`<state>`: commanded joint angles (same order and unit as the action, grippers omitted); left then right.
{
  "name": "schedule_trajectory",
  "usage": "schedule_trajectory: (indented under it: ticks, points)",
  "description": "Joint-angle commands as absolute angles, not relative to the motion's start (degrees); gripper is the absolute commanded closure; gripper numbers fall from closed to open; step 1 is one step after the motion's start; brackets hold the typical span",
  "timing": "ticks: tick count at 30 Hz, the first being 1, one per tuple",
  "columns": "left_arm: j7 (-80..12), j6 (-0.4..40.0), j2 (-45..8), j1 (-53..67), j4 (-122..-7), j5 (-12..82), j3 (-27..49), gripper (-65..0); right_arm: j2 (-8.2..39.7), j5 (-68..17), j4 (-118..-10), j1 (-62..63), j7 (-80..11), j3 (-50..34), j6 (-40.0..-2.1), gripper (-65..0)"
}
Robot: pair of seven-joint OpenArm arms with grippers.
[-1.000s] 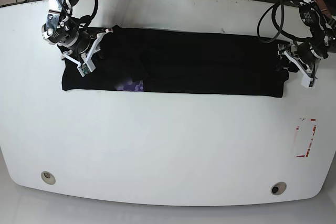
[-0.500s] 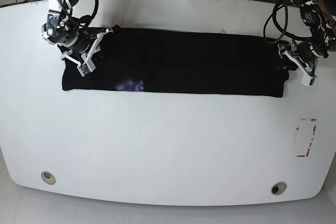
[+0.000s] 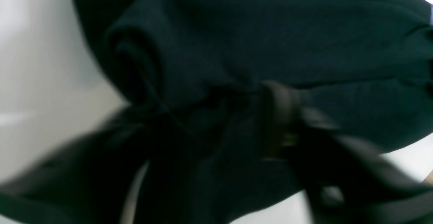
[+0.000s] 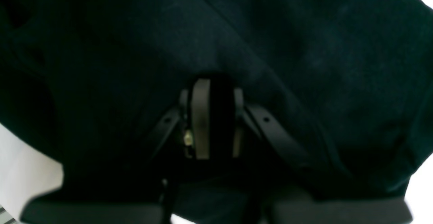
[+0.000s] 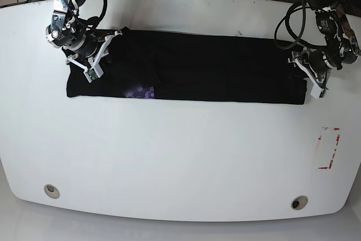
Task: Layout the t-shirt on the table in an organized manner, then fold the t-shirt properly
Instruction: 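Grasp the strip's end with the left gripper, then fold the strip end with the left gripper toward the right gripper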
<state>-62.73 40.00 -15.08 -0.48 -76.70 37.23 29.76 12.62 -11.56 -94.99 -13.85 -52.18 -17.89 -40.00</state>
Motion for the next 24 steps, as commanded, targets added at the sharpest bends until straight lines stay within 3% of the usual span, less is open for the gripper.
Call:
schedule_trajectory:
  ticks: [1,3,7,24]
  points:
    - [-62.11,40.0,-15.08,-0.48,-76.7,37.23,29.76,-8.5,12.62,-11.56,-94.99,-13.85,-52.18,-17.89,-40.0,-8.1]
    - [-61.76,40.0,-15.08,-0.48,-76.7,37.14,29.58,-5.0,12.62,-11.56,-94.99,-13.85,-52.18,-17.89,-40.0,-8.1]
    - [-61.67,40.0,-15.08,-0.04,-78.11,37.41,27.82,-4.7,12.62,-11.56,-94.99,-13.85,-52.18,-17.89,-40.0,-8.1]
    - [-61.67,40.0,-15.08,6.11,-104.57,37.23,14.46,-4.3,12.62,-11.56,-95.08,-13.49,-52.18,-17.89,-40.0,-7.9]
